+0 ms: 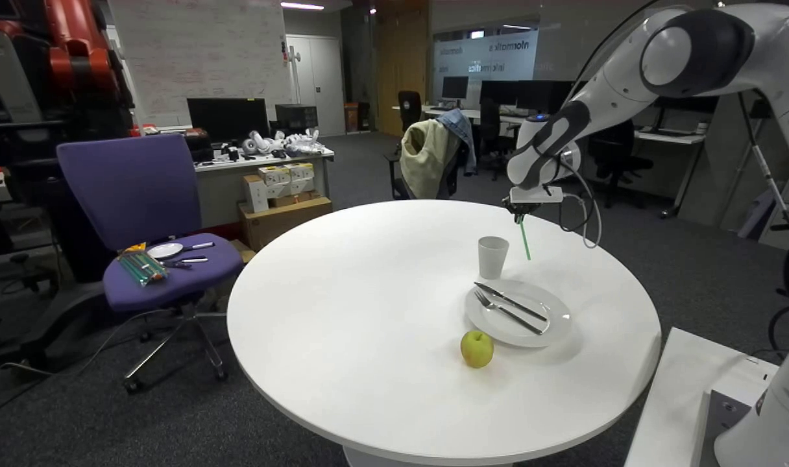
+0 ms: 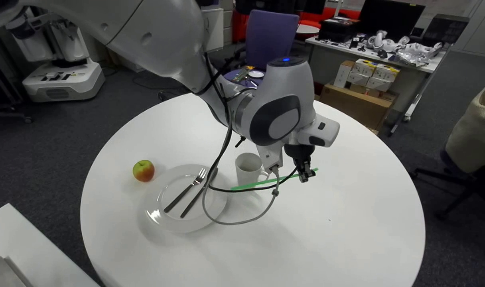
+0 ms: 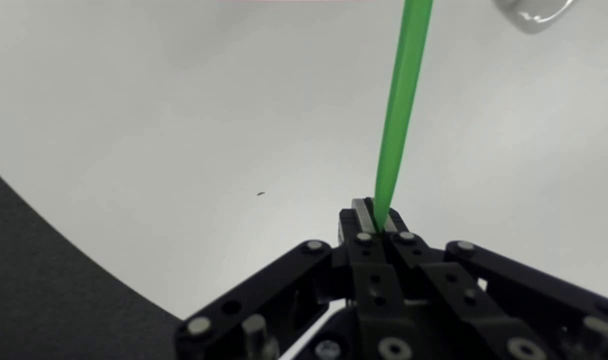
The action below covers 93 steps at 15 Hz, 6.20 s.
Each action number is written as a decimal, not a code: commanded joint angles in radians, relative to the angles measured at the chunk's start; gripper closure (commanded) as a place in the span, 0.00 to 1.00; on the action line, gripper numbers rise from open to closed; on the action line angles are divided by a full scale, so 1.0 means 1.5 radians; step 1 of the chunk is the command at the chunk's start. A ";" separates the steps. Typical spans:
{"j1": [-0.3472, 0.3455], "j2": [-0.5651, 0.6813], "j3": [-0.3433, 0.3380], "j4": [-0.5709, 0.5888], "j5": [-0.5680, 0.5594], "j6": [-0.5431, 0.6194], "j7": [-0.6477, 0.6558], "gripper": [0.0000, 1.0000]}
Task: Remove the green straw from the white mug and put it on the table
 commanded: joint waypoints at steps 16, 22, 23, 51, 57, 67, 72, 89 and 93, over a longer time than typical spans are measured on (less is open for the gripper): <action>-0.004 0.008 -0.053 0.153 0.180 -0.359 -0.295 0.98; -0.001 0.018 -0.054 0.160 0.179 -0.359 -0.295 0.98; -0.001 0.018 -0.054 0.160 0.179 -0.359 -0.294 1.00; -0.025 0.366 -0.047 0.590 0.156 -0.383 -0.294 0.57; -0.033 0.389 -0.040 0.626 0.162 -0.416 -0.289 0.14; -0.043 0.324 -0.031 0.599 0.218 -0.431 -0.223 0.00; -0.027 0.236 -0.048 0.517 0.219 -0.407 -0.198 0.00; 0.085 -0.041 -0.048 0.067 0.149 -0.221 -0.281 0.00; 0.119 -0.121 -0.054 -0.039 0.154 -0.216 -0.263 0.00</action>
